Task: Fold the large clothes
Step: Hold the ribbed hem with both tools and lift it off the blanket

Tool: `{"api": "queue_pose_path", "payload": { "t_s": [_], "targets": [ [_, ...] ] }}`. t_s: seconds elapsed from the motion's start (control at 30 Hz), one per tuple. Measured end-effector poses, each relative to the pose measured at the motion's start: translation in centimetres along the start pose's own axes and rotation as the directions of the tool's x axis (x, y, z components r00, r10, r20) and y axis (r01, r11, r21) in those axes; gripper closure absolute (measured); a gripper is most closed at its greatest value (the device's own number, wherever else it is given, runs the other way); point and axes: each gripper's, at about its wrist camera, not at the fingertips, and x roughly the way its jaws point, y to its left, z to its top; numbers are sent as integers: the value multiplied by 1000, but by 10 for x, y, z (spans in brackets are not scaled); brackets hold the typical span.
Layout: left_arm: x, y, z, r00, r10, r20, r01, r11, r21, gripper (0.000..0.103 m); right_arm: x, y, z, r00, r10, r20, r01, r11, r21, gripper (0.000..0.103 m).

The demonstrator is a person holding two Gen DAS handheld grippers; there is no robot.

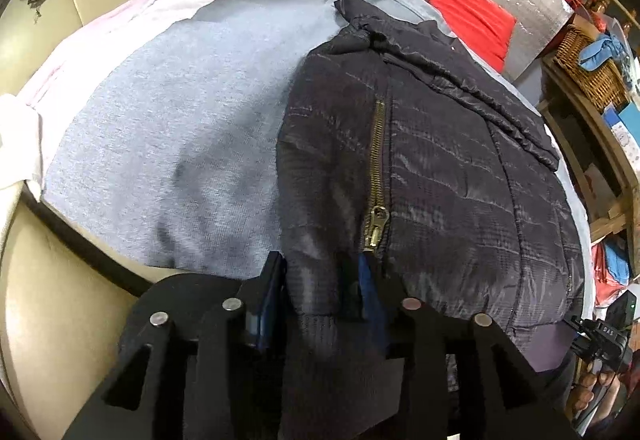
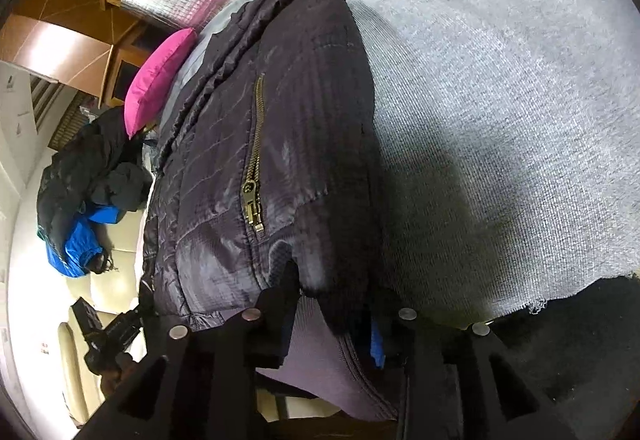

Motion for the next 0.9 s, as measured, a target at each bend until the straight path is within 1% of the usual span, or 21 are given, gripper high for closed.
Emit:
{"api": "queue_pose_path", "payload": {
  "t_s": [0.03, 0.07, 0.1, 0.13, 0.17, 0.27, 0.43, 0.53, 0.6, 0.67, 0.73, 0.8, 0.9],
  "targets": [
    [1, -2, 0, 1000, 8, -2, -8, 1000, 11, 63, -1, 0, 0, 1000, 6, -1, -6, 1000, 0, 70],
    [2, -3, 0, 1000, 14, -3, -14, 1000, 23, 67, -2, 1, 0, 1000, 1, -1, -1, 1000, -15, 76],
    [2, -7, -1, 999, 39, 3, -40, 998, 47, 87, -2, 3, -1, 1000, -5, -4, 5, 1000, -26, 81],
    [1, -7, 0, 999, 43, 2, -43, 997, 57, 87, -3, 4, -1, 1000, -5, -7, 4, 1000, -31, 86],
    [-2, -7, 0, 1000, 23, 8, -24, 998, 57, 88, -4, 6, -1, 1000, -1, -11, 1, 999, -36, 88],
    [-18, -1, 1, 999, -29, 34, 27, 999, 45, 88, -10, 13, -1, 1000, 4, -12, -5, 999, -51, 89],
    [-42, 11, 4, 992, -115, 55, 114, 993, 9, 88, -33, 27, 1, 996, 84, -1, -84, 995, -56, 90],
    [-45, 12, 4, 991, -120, 60, 120, 993, 12, 88, -43, 32, 0, 993, 118, 1, -117, 991, -61, 90],
    [-35, 17, 3, 993, -111, 32, 112, 994, -5, 88, -42, 30, -1, 994, 106, -7, -106, 992, -66, 90],
    [-29, 20, 4, 993, -113, 14, 113, 993, -26, 88, -29, 16, -3, 995, 90, -35, -91, 996, -26, 90],
    [-34, 18, 4, 992, -122, 30, 123, 992, -17, 88, -24, 6, -4, 994, 101, -47, -101, 995, 12, 91],
    [-44, 15, 4, 990, -132, 45, 132, 991, 9, 88, -30, 11, -3, 993, 113, -37, -113, 994, -8, 91],
    [-43, 18, 4, 992, -127, 24, 127, 992, 15, 88, -40, 19, 0, 995, 95, -39, -97, 994, -56, 91]
  ]
}}
